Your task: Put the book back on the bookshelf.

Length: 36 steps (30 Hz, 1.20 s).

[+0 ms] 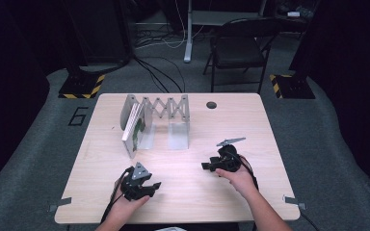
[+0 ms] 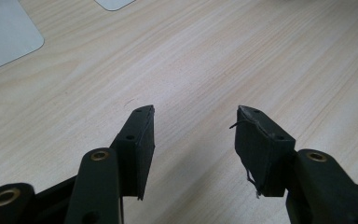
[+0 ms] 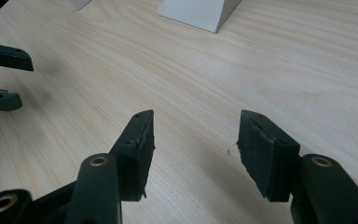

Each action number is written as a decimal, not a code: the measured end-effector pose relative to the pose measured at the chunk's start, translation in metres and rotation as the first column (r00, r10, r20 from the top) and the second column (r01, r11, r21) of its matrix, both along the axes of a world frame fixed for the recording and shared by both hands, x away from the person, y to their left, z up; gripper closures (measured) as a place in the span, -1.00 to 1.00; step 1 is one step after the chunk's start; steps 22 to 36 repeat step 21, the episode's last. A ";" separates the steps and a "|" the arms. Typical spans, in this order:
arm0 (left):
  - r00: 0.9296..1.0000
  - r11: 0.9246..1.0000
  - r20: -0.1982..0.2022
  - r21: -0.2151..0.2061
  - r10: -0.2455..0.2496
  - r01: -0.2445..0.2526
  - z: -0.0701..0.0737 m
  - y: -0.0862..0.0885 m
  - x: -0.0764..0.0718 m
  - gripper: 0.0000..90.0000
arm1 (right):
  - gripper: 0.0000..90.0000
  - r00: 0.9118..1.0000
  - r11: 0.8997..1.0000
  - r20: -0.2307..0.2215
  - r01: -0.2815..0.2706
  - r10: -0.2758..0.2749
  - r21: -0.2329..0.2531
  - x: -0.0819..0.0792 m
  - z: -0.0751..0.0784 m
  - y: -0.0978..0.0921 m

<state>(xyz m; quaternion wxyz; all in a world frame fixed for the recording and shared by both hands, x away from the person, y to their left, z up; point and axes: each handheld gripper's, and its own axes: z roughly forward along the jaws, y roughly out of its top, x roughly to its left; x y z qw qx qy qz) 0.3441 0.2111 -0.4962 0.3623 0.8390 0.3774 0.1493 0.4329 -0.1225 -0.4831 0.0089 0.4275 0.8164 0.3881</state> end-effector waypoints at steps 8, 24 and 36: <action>1.000 1.000 -0.010 0.010 -0.011 0.012 -0.001 0.000 0.000 0.06 | 0.01 1.000 1.000 -0.010 0.015 -0.015 0.000 0.000 0.000 -0.002; 1.000 1.000 0.003 -0.017 0.026 -0.026 0.002 0.005 0.003 0.06 | 0.01 1.000 1.000 -0.004 0.007 -0.007 0.001 -0.002 0.002 0.000; 1.000 1.000 0.003 -0.017 0.026 -0.026 0.002 0.005 0.003 0.06 | 0.01 1.000 1.000 -0.004 0.007 -0.007 0.001 -0.002 0.002 0.000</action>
